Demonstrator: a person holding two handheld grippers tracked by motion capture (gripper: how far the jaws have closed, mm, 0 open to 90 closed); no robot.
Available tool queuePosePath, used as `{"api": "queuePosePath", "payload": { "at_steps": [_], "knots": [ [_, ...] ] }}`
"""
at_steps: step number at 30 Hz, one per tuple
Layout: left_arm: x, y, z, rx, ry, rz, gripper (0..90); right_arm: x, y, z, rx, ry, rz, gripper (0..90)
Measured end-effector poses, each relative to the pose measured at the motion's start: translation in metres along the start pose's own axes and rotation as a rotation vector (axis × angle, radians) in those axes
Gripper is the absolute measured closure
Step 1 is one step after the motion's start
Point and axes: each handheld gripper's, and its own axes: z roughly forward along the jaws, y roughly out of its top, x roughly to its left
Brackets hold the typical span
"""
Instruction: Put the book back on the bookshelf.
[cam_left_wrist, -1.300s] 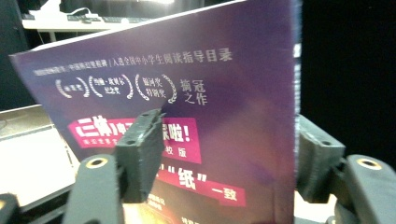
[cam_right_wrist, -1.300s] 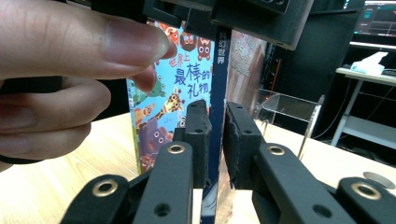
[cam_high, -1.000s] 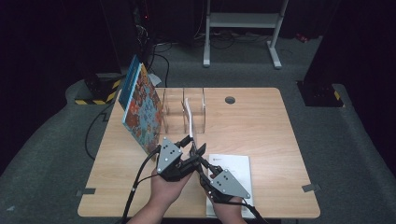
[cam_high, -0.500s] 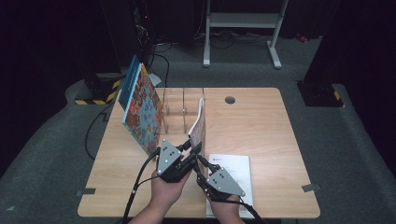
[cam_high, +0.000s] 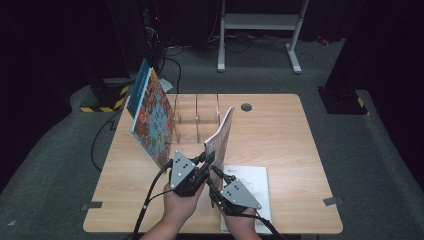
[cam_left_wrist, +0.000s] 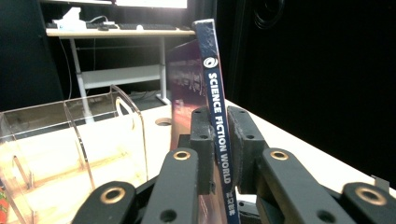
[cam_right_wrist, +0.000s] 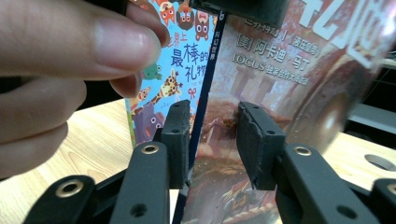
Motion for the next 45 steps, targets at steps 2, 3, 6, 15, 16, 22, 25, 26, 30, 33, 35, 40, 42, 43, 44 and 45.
{"api": "queuePosePath", "payload": {
  "at_steps": [2, 3, 6, 15, 16, 22, 25, 26, 30, 33, 35, 40, 42, 43, 44, 45],
  "knots": [
    [0.001, 0.0, 0.0, -0.008, 0.002, 0.005, 83.6, 0.0, 0.0, 0.0, 0.0, 0.015, 0.017, 62.3],
    [0.002, 0.0, 0.0, -0.014, 0.002, 0.004, 83.9, -0.001, 0.001, 0.001, -0.001, 0.047, 0.035, 62.2],
    [0.004, 0.0, -0.001, -0.016, 0.004, 0.02, 84.0, 0.0, 0.001, 0.001, -0.001, 0.058, 0.033, 61.0],
    [0.021, 0.002, -0.011, -0.046, 0.014, 0.014, 84.0, -0.011, 0.0, -0.009, 0.017, 0.051, 0.038, 61.4],
    [0.021, 0.002, -0.011, -0.046, 0.014, 0.014, 84.0, -0.011, 0.0, -0.009, 0.017, 0.051, 0.038, 61.4],
    [0.032, 0.003, -0.017, -0.06, 0.01, 0.02, 84.0, -0.031, -0.006, -0.022, 0.065, 0.004, 0.024, 61.6],
    [0.036, 0.004, -0.017, -0.07, 0.002, 0.021, 84.1, -0.036, -0.008, -0.026, 0.076, -0.008, 0.021, 61.7],
    [0.036, 0.005, -0.016, -0.073, 0.004, 0.022, 84.1, -0.04, -0.011, -0.029, 0.081, -0.02, 0.019, 61.8],
    [0.039, 0.011, -0.012, -0.08, 0.005, 0.038, 84.2, -0.052, -0.018, -0.038, 0.078, -0.052, 0.043, 62.2],
    [0.04, 0.016, -0.008, -0.085, 0.003, 0.048, 84.2, -0.058, -0.023, -0.039, 0.093, -0.067, 0.062, 62.4],
    [0.041, 0.018, -0.005, -0.089, -0.001, 0.041, 84.3, -0.059, -0.024, -0.04, 0.091, -0.075, 0.062, 62.6],
    [0.041, 0.022, 0.003, -0.11, -0.018, 0.034, 84.3, -0.063, -0.024, -0.041, 0.093, -0.083, 0.069, 62.9],
    [0.041, 0.023, 0.006, -0.116, -0.023, 0.042, 84.3, -0.064, -0.024, -0.042, 0.089, -0.088, 0.075, 63.1],
    [0.041, 0.023, 0.008, -0.116, -0.022, 0.045, 84.3, -0.065, -0.024, -0.042, 0.088, -0.09, 0.078, 63.2],
    [0.04, 0.023, 0.01, -0.119, -0.028, 0.046, 84.3, -0.066, -0.024, -0.043, 0.088, -0.094, 0.078, 63.3],
    [0.04, 0.022, 0.011, -0.12, -0.029, 0.05, 84.3, -0.066, -0.024, -0.043, 0.088, -0.094, 0.078, 63.3]
  ]
}}
